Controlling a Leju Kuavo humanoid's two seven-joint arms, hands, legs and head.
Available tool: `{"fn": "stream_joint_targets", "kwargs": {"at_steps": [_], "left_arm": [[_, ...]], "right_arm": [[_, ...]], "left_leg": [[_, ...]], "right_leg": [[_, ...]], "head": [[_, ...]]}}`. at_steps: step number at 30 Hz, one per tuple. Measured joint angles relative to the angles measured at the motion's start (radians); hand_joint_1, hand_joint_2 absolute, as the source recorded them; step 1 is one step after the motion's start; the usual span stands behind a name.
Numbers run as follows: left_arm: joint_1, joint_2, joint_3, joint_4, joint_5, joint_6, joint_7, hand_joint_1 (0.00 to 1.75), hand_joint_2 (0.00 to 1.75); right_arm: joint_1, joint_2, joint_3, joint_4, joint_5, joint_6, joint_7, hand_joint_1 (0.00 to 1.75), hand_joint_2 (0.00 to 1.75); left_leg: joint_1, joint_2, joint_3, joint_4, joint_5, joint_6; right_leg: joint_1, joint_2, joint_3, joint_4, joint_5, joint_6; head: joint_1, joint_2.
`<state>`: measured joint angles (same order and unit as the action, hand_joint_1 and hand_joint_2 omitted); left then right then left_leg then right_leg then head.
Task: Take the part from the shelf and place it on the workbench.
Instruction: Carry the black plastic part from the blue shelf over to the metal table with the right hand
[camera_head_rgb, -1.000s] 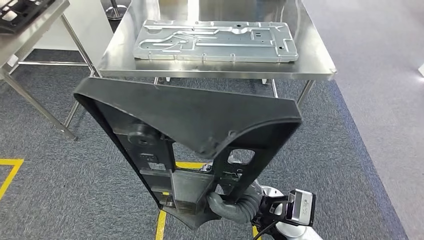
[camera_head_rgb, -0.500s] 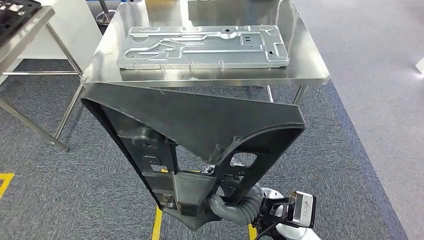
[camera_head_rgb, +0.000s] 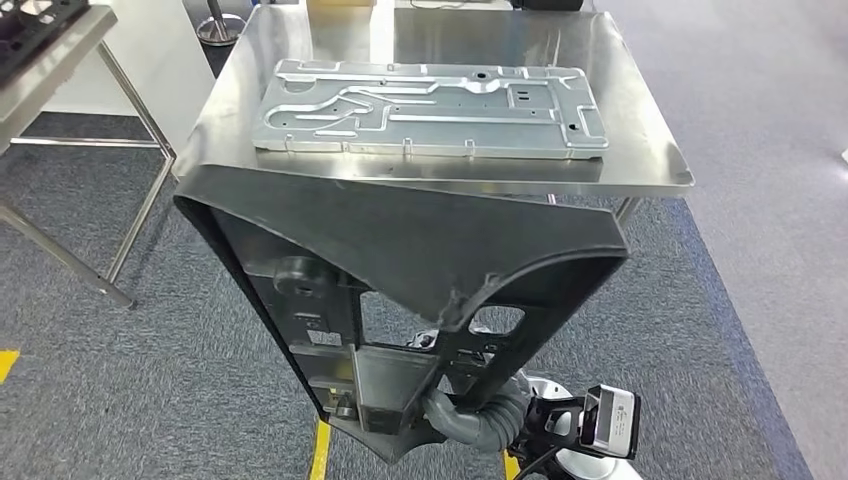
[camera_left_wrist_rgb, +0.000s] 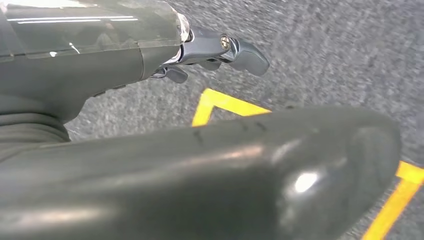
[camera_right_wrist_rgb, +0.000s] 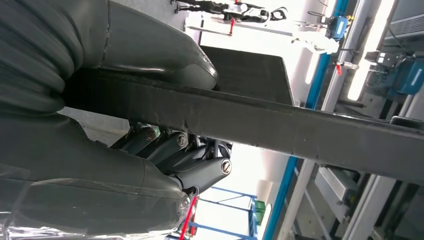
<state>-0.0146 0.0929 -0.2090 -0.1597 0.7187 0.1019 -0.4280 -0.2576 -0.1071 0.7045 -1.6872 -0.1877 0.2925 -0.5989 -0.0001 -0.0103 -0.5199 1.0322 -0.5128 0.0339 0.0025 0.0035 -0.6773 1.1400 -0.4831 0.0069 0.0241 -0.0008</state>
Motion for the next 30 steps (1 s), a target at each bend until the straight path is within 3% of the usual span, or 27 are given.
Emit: {"fn": "stream_joint_targets", "kwargs": {"at_steps": [2,6,8,10,12,13,14,15,17,18,20,22,25,27,28,29,30], "left_arm": [[-0.001,-0.003,0.0,0.0,0.0,0.0,0.0,0.0,0.0],[-0.004,-0.005,0.0,0.0,0.0,0.0,-0.001,0.0,0.0],[-0.005,-0.005,0.0,0.0,0.001,0.0,-0.002,0.0,0.0],[-0.007,-0.005,0.0,0.0,0.002,0.001,-0.003,0.0,0.0],[-0.004,-0.005,0.0,0.0,0.004,0.002,-0.004,0.0,0.0],[-0.002,-0.005,0.0,0.0,0.005,0.003,-0.004,0.0,0.0],[0.0,-0.005,0.001,0.0,0.008,0.004,-0.005,0.0,0.0],[0.002,-0.004,0.001,0.001,0.01,0.005,-0.005,0.0,0.0],[0.005,-0.004,0.002,0.001,0.016,0.007,-0.006,0.0,0.0],[0.005,-0.004,0.002,0.002,0.018,0.007,-0.006,0.0,0.0],[0.005,-0.005,0.004,0.002,0.02,0.008,-0.007,0.0,0.0],[0.005,-0.005,0.005,0.002,0.02,0.01,-0.007,0.0,0.0],[0.003,-0.004,0.008,0.002,0.021,0.012,-0.007,0.0,0.0],[0.004,-0.004,0.008,0.002,0.022,0.013,-0.008,0.0,0.0],[0.005,-0.004,0.008,0.002,0.023,0.014,-0.008,0.0,0.0],[0.006,-0.004,0.009,0.002,0.023,0.014,-0.008,0.0,0.0],[0.006,-0.005,0.009,0.002,0.024,0.014,-0.008,0.0,0.0]], "right_arm": [[0.001,0.0,-0.002,0.0,0.0,0.0,0.0,1.61,1.75],[0.002,-0.001,-0.006,-0.005,0.0,0.005,-0.002,1.61,1.75],[0.001,-0.001,-0.008,-0.008,0.001,0.013,-0.008,1.61,1.75],[0.0,0.0,-0.008,-0.009,0.001,0.02,-0.016,1.61,1.75],[-0.001,0.0,-0.009,-0.011,-0.001,0.02,-0.019,1.61,1.75],[-0.003,0.0,-0.009,-0.013,-0.004,0.019,-0.018,1.61,1.75],[-0.005,0.0,-0.009,-0.016,-0.009,0.016,-0.017,1.61,1.75],[-0.007,0.0,-0.009,-0.018,-0.016,0.015,-0.016,1.61,1.75],[-0.011,0.0,-0.01,-0.023,-0.032,0.014,-0.017,1.61,1.75],[-0.013,0.0,-0.01,-0.026,-0.038,0.014,-0.018,1.61,1.75],[-0.017,0.0,-0.011,-0.035,-0.043,0.014,-0.019,1.61,1.75],[-0.02,0.0,-0.012,-0.043,-0.046,0.015,-0.02,1.61,1.75],[-0.021,-0.001,-0.017,-0.051,-0.053,0.017,-0.021,1.61,1.75],[-0.02,-0.001,-0.018,-0.053,-0.058,0.019,-0.022,1.61,1.75],[-0.019,-0.001,-0.018,-0.055,-0.059,0.021,-0.022,1.61,1.75],[-0.017,-0.001,-0.02,-0.058,-0.06,0.024,-0.023,1.61,1.75],[-0.015,-0.001,-0.022,-0.063,-0.061,0.029,-0.023,1.61,1.75]], "left_leg": [[-0.001,-0.001,0.014,-0.005,-0.014,-0.008],[-0.002,0.001,0.021,0.023,-0.007,-0.029],[0.001,0.002,-0.02,0.102,-0.019,-0.035],[0.007,0.003,-0.099,0.212,-0.067,-0.046],[0.015,0.004,-0.156,0.254,-0.103,-0.059],[0.018,0.004,-0.16,0.227,-0.088,-0.064],[0.022,0.005,-0.152,0.175,-0.049,-0.069],[0.025,0.006,-0.141,0.108,0.008,-0.071],[0.024,0.012,-0.123,0.017,0.086,-0.064],[0.023,0.014,-0.12,-0.001,0.101,-0.056],[0.021,0.013,-0.109,-0.002,0.098,-0.038],[0.021,0.011,-0.093,-0.007,0.091,-0.024],[0.018,0.009,-0.074,-0.009,0.074,-0.012],[0.015,0.007,-0.056,-0.009,0.058,-0.01],[0.013,0.005,-0.044,-0.009,0.048,-0.01],[0.011,0.005,-0.03,-0.009,0.038,-0.01],[0.01,0.004,-0.017,-0.01,0.027,-0.011]], "right_leg": [[0.011,0.001,0.017,-0.081,0.056,-0.018],[0.006,0.003,0.057,-0.124,0.06,-0.034],[0.0,0.0,0.085,-0.141,0.053,-0.039],[-0.002,-0.002,0.102,-0.145,0.04,-0.04],[-0.006,0.0,0.122,-0.145,0.022,-0.036],[-0.007,0.001,0.134,-0.144,0.013,-0.033],[-0.009,0.002,0.147,-0.144,0.003,-0.028],[-0.01,0.003,0.159,-0.143,-0.008,-0.023],[-0.009,0.003,0.173,-0.139,-0.029,-0.009],[-0.008,0.003,0.177,-0.135,-0.037,-0.001],[-0.009,0.002,0.183,-0.127,-0.043,0.012],[-0.013,0.001,0.164,-0.077,-0.048,0.02],[-0.015,0.001,0.047,0.101,-0.109,0.029],[-0.015,0.001,-0.018,0.16,-0.142,0.029],[-0.014,0.001,-0.027,0.144,-0.13,0.025],[-0.011,0.0,-0.022,0.097,-0.095,0.018],[-0.006,-0.001,-0.007,0.031,-0.041,0.008]], "head": [[-0.002,0.0],[-0.004,0.0],[-0.007,0.0],[-0.009,0.0],[-0.009,0.0],[-0.009,0.0],[-0.009,0.0],[-0.009,0.0],[-0.009,0.0],[-0.009,0.0],[-0.009,0.0],[-0.009,0.0],[-0.009,0.0],[-0.009,0.0],[-0.009,0.0],[-0.009,0.0],[-0.008,0.0]]}}
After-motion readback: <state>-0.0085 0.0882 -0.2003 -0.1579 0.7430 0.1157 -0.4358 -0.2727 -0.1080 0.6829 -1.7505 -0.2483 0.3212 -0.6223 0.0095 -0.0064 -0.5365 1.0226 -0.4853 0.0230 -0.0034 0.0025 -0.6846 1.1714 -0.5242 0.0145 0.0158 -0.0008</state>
